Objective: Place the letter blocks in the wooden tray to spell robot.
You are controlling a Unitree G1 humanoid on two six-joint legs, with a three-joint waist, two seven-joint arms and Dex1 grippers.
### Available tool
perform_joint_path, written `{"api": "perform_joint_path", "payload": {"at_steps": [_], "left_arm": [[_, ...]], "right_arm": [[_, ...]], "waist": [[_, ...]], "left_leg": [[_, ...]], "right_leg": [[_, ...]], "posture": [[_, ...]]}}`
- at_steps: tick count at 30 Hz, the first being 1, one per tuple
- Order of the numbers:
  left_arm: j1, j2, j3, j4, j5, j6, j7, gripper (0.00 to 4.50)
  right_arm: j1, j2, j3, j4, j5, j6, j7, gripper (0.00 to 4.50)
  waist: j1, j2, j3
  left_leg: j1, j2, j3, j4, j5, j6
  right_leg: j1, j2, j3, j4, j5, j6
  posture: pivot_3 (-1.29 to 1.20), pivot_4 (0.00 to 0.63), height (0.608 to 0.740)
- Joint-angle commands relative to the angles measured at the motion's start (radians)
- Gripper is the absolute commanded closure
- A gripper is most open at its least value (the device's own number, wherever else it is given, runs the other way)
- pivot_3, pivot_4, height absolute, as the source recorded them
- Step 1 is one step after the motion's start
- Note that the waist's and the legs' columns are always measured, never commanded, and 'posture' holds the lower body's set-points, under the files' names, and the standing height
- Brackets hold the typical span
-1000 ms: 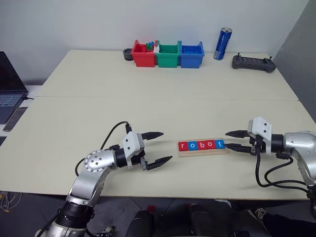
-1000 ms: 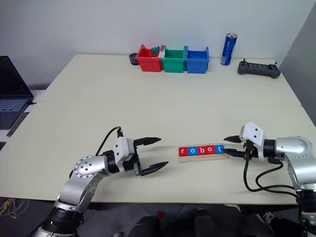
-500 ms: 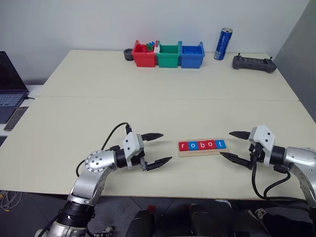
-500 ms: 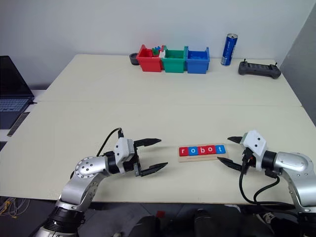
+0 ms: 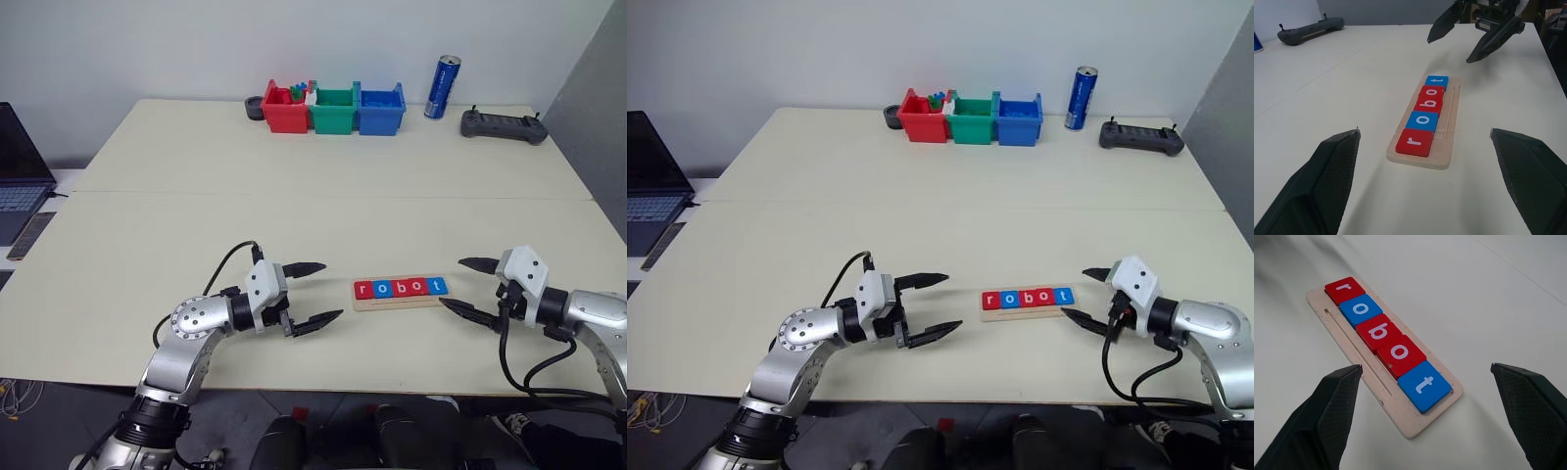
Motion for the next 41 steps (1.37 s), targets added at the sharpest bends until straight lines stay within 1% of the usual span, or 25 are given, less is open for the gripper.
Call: {"api": "perform_joint_path", "payload": {"at_steps": [1,12,17,27,31,41], "left_arm": [[-0.017,-0.008,-0.002,-0.034,-0.014,-0.006,0.003,0.00],[-0.011,-0.022,0.003,-0.058,-0.011,0.017,0.035,0.00],[-0.019,-0.033,0.013,-0.075,-0.038,0.058,0.057,0.00],[-0.033,-0.035,0.009,-0.064,-0.030,0.078,0.077,0.00],[-0.021,-0.039,-0.008,-0.071,-0.006,0.072,0.093,0.00],[-0.032,-0.037,-0.018,-0.057,-0.005,0.063,0.074,0.00]], "right_arm": [[-0.023,-0.019,-0.018,-0.007,0.008,-0.018,0.007,0.03],[-0.038,-0.026,-0.009,0.022,0.001,-0.035,0.021,0.03],[-0.039,-0.024,-0.010,0.022,0.002,-0.031,0.020,0.03],[-0.043,-0.028,-0.006,0.031,0.003,-0.029,0.027,0.03],[-0.041,-0.036,-0.014,0.025,0.009,-0.023,0.030,0.03],[-0.009,-0.042,-0.021,-0.011,0.026,0.005,0.030,0.03]], "waist": [[0.000,0.000,0.000],[0.001,0.000,0.000],[0.001,0.000,0.000],[0.001,0.000,0.000],[0.001,0.000,0.000],[0.001,0.000,0.000]], "left_leg": [[0.000,0.000,0.000,0.000,0.000,0.000],[0.000,0.000,0.000,0.000,0.000,0.000],[0.000,0.000,0.000,0.000,0.000,0.000],[0.000,0.000,0.000,0.000,0.000,0.000],[0.000,0.000,0.000,0.000,0.000,0.000],[0.000,0.000,0.000,0.000,0.000,0.000]], "right_leg": [[0.000,0.000,0.000,0.000,0.000,0.000],[0.000,0.000,0.000,0.000,0.000,0.000],[0.000,0.000,0.000,0.000,0.000,0.000],[0.000,0.000,0.000,0.000,0.000,0.000],[0.000,0.000,0.000,0.000,0.000,0.000],[0.000,0.000,0.000,0.000,0.000,0.000]], "posture": [[0.00,0.150,0.740],[0.00,0.150,0.740],[0.00,0.150,0.740],[0.00,0.150,0.740],[0.00,0.150,0.740],[0.00,0.150,0.740]]}}
